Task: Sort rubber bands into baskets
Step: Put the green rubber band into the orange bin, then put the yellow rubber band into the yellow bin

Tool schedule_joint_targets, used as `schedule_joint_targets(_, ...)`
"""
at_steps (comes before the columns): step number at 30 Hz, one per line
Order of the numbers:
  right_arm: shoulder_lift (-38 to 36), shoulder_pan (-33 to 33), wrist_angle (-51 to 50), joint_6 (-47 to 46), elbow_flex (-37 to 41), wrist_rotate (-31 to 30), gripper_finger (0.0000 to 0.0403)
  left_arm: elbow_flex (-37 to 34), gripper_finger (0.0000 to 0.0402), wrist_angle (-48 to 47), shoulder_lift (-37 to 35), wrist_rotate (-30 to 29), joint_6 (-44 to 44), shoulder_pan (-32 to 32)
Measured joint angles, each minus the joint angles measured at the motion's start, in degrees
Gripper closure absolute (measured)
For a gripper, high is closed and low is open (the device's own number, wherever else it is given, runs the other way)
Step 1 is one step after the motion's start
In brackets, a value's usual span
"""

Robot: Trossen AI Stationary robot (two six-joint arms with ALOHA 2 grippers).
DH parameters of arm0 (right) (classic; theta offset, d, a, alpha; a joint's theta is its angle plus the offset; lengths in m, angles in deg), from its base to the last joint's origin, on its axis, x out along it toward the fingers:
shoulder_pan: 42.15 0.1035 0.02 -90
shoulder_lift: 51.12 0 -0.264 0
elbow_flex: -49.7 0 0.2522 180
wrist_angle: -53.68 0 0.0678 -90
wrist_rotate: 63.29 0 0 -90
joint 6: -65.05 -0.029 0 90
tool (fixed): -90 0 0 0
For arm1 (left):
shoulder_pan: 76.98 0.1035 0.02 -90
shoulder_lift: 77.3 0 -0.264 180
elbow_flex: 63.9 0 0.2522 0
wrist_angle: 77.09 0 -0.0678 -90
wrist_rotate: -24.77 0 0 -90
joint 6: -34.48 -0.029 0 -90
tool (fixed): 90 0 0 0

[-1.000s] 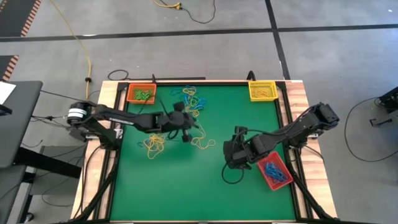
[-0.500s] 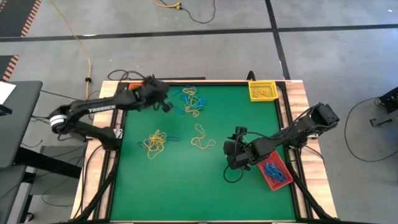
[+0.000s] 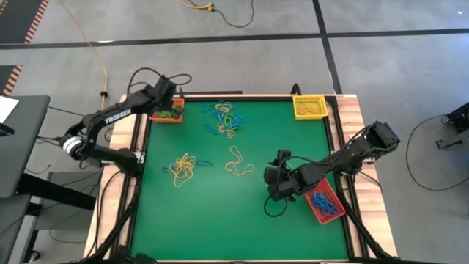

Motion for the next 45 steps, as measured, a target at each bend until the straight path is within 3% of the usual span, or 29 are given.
schedule_joint_targets(4, 0.00, 0.02, 0.36, -0.22, 0.00, 0.00, 0.0212, 0.00, 0.0390, -2.28, 3.39, -0.48, 0.00, 2.30)
schedule_joint_targets(10, 0.00, 0.02, 1.05, -0.26, 0.00, 0.02, 0.0212, 0.00, 0.0326, -2.51, 6.88, 0.41, 0.77, 3.13)
schedule_joint_targets(19, 0.00, 0.71, 1.60, -0.28, 0.00, 0.04, 0.0212, 0.00, 0.0228, -1.34, 7.17, 10.03, 1.18, 4.82)
schedule_joint_targets(22, 0.00, 0.70, 1.90, -0.28, 0.00, 0.04, 0.0212, 0.00, 0.0214, -0.50, 7.15, 13.71, 0.61, 4.92)
schedule_joint_targets(27, 0.00, 0.70, 2.12, -0.28, 0.00, 0.04, 0.0212, 0.00, 0.0213, 1.49, 6.99, 25.75, 0.43, 3.21)
schedule_joint_targets(30, 0.00, 0.70, 2.12, -0.28, 0.00, 0.04, 0.0212, 0.00, 0.0214, 1.94, 6.88, 32.01, 0.69, 0.43)
schedule_joint_targets(34, 0.00, 0.70, 2.12, -0.28, 0.00, 0.06, 0.0212, 0.00, 0.0215, 3.77, 6.88, 36.07, 2.43, -6.01)
schedule_joint_targets(41, 0.00, 0.72, 2.12, -1.22, 0.00, 1.53, 0.0212, 0.00, 0.0215, 12.28, 6.88, 35.79, 5.68, -22.19)
schedule_joint_targets(45, 0.00, 0.72, 3.04, -2.14, 1.28, 1.69, 0.0212, 0.02, 0.0215, 17.96, 6.88, 32.57, 7.38, -30.99)
